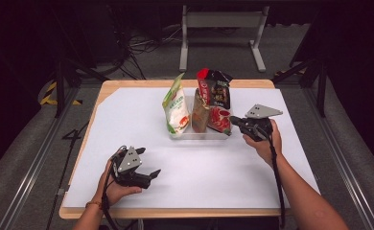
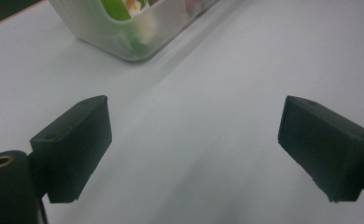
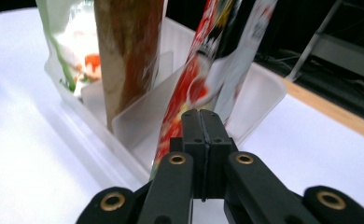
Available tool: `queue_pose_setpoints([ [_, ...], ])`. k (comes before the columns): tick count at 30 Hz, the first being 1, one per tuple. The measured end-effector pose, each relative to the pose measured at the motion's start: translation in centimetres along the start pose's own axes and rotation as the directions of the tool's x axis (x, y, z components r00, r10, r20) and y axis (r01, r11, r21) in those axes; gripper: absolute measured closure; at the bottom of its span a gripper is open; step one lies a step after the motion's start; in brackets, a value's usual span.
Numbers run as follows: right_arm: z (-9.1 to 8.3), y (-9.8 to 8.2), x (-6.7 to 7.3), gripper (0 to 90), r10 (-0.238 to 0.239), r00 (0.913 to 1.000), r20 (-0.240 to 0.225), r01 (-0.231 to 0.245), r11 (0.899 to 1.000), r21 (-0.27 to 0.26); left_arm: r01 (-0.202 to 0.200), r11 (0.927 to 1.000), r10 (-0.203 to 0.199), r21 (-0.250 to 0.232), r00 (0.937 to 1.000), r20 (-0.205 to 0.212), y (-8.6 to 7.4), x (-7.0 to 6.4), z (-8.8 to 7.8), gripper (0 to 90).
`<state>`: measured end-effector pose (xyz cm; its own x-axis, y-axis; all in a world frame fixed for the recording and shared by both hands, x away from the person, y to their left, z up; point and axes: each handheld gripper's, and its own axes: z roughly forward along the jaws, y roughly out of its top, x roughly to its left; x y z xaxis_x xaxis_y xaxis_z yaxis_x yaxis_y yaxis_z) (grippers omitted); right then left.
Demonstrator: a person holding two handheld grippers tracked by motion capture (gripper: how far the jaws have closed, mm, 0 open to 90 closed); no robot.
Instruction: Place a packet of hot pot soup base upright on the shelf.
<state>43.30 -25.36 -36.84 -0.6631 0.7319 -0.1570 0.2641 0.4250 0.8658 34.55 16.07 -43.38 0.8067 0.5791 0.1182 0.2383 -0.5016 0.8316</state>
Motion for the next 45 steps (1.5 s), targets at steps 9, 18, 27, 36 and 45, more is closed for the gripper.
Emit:
queue_pose_setpoints([
  [9,0.3,-1.3,0.5,90.0,0.003,1.0,-0.003,-0.003,1.0,0.031,-0.001,1.0,0.001,0.003,1.0,0.004,0.0,-0.1,0.1,10.4],
  [18,1.1,-2.2,0.9,90.0,0.017,0.9999,0.004,-0.017,0.996,0.083,0.002,1.0,-0.002,0.009,1.0,0.009,0.0,-0.1,0.3,10.4],
  [27,1.6,-2.3,1.6,88.5,-0.004,0.9985,0.054,-0.002,0.994,0.107,-0.006,0.9999,0.006,0.015,0.9999,0.01,0.0,-0.1,0.4,10.4],
  [36,2.0,-2.3,1.9,87.3,-0.017,0.9977,0.065,0.009,0.993,0.121,-0.004,0.9999,0.004,0.014,1.0,0.005,-0.1,0.0,0.3,10.4],
  [45,1.2,-2.0,1.6,89.2,0.009,0.9987,0.05,-0.013,0.996,0.086,-0.002,0.9999,0.002,0.012,1.0,0.005,-0.1,0.1,0.2,10.5],
])
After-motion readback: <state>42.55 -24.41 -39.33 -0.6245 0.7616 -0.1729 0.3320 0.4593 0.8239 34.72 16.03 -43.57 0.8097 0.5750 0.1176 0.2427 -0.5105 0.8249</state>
